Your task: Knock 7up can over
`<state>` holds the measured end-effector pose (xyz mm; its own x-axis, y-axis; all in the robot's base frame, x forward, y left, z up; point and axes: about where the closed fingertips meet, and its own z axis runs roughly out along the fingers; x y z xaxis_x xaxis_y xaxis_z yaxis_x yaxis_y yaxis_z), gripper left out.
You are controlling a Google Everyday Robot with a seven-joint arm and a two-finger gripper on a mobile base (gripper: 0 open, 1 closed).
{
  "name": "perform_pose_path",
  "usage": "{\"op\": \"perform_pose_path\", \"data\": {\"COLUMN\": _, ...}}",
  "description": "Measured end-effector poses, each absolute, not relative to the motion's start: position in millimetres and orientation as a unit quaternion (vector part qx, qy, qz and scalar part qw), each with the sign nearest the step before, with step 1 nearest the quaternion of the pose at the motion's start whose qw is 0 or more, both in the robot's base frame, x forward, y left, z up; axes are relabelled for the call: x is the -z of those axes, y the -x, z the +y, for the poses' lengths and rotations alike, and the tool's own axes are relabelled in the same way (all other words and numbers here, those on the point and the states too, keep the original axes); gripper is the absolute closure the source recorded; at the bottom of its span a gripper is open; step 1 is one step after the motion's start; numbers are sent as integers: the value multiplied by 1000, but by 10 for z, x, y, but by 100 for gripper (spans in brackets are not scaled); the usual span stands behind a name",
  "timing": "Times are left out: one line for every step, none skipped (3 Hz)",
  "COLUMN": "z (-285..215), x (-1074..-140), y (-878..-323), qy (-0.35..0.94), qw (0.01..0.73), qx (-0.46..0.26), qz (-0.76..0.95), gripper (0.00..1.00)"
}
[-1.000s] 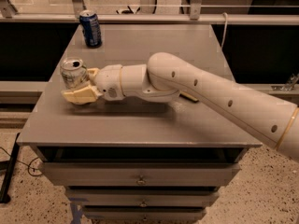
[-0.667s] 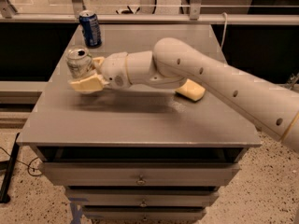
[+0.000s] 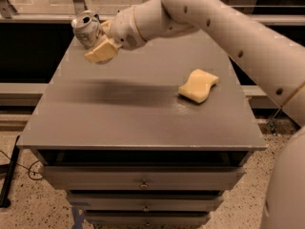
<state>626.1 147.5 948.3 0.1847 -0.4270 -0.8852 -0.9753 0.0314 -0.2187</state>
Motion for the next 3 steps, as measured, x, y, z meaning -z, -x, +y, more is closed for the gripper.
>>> {"op": "perform_pose_path", "data": {"z": 1355, "x": -9383, "y": -6445, "qy": 694, "qw": 383, "qx": -224, "qz": 567, "gripper": 100}}
{"op": "perform_pose_path", "data": {"z": 1098, "x": -9045, "y": -6466, "qy": 766, "qw": 278, "qx": -138, "qz": 564, "gripper": 100}}
{"op": "perform_pose_path", "data": {"z": 811, "x": -8721, "y": -6372, "qy": 810, "qw": 175, "qx": -82, "qz": 554, "gripper": 100}}
